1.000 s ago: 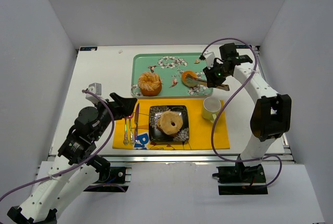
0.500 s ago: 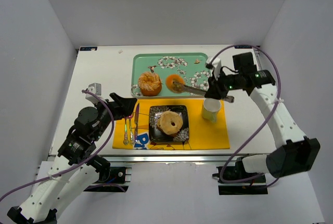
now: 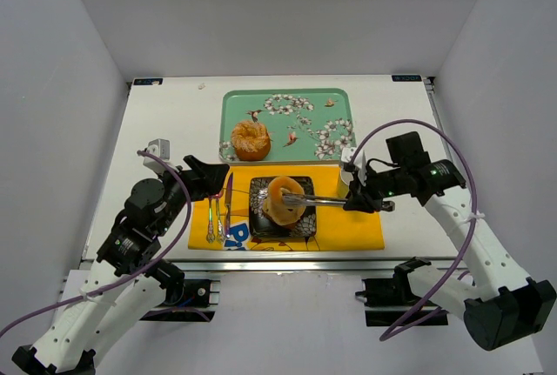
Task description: Place the bread
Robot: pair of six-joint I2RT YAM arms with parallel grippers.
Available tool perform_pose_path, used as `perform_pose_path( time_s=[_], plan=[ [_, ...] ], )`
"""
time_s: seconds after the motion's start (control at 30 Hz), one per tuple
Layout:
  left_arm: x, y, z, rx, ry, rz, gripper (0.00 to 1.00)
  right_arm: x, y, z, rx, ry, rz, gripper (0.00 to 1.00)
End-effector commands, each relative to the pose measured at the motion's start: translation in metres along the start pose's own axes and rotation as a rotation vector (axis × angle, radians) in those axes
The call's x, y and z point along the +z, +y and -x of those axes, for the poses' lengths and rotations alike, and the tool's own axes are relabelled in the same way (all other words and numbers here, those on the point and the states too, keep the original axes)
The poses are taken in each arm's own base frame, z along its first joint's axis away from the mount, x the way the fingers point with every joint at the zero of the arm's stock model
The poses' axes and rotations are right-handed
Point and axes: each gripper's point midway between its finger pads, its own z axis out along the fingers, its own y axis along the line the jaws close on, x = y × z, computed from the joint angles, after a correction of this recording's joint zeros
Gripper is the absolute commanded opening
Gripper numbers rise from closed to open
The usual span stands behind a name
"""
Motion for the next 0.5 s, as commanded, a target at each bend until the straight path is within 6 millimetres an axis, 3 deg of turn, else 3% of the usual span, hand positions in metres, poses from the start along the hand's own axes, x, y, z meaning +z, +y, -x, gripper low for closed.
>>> perform_pose_path(
  time_s=[0.0, 0.27, 0.47],
  plan=[
    [0.0, -0.003, 0.001, 0.006, -0.001, -0.013, 0.91, 0.006, 0.0, 0.007, -0.088, -0.026, 0.01, 0.04],
    [-0.004, -0.001, 0.002, -0.008, -0.013, -0.011, 0.91, 0.022, -0.007, -0.006, -0.078, 0.005, -0.012, 0.1],
    [-0.005, 0.0, 0.002, -0.005, -0.011, -0.003, 0.91, 0.027, -0.012, -0.01, -0.081, 0.017, -0.03, 0.31]
  ],
)
